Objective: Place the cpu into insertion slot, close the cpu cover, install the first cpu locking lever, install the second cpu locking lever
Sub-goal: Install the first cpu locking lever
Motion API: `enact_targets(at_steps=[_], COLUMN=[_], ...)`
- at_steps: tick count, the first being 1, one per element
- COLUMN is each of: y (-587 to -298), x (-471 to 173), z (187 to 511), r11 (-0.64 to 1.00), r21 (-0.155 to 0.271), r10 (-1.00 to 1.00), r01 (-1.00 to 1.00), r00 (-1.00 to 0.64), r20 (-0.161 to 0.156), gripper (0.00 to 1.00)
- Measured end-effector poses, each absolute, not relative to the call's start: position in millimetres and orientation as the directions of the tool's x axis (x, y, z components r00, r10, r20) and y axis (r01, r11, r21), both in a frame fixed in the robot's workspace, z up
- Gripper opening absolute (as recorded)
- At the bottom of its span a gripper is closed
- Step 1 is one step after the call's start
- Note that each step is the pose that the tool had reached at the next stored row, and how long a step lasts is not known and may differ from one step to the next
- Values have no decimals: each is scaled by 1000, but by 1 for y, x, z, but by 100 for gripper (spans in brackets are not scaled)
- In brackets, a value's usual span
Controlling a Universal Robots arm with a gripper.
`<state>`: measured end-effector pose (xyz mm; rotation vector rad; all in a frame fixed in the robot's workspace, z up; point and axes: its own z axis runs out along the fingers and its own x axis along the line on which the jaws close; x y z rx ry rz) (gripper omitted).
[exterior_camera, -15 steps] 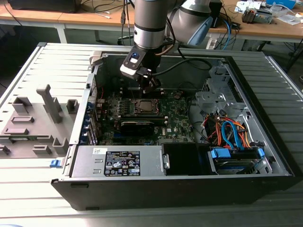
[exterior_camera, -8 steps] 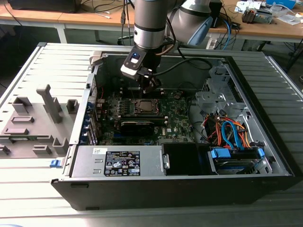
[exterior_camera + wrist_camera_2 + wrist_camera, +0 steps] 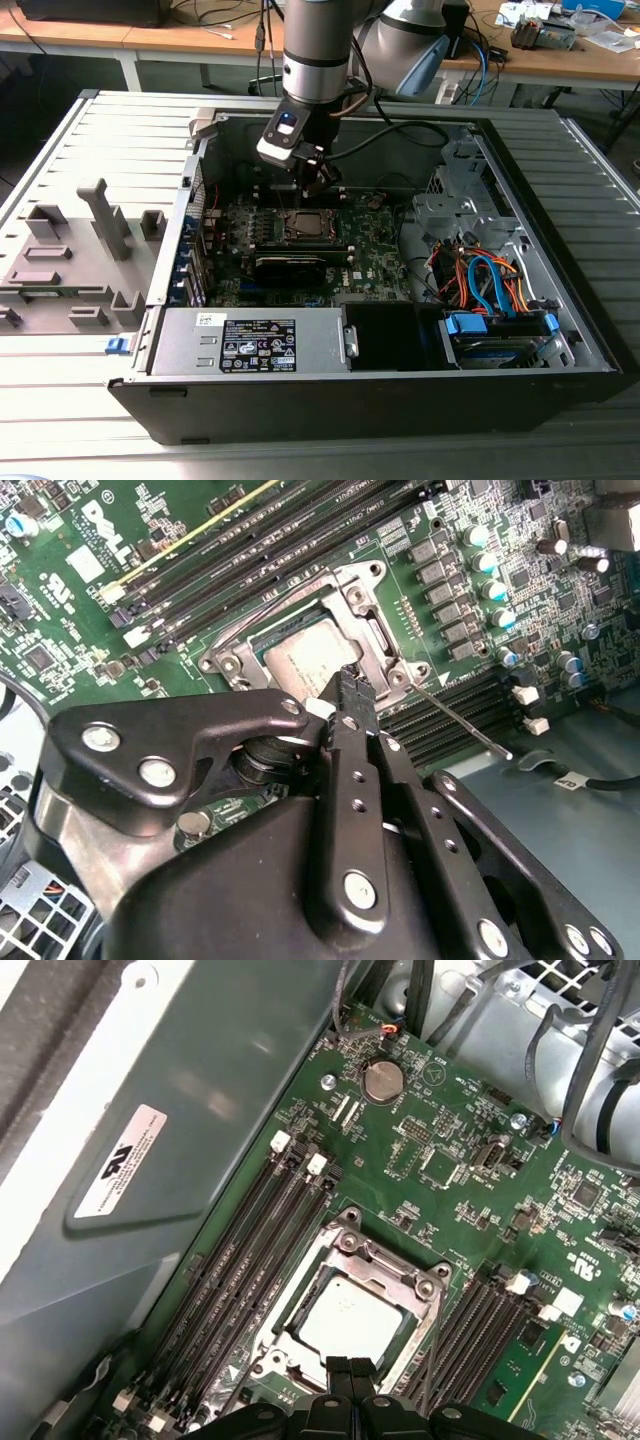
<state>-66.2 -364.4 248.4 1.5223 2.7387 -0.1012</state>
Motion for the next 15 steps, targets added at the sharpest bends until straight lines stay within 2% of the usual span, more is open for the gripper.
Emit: enact_targets(at_steps=[15], y=[-364], x=[-66], z=[248], r11=[563], r21=[-53], r10=[824], r01=[825], r00=[-565], r20=[-37], gripper=[11])
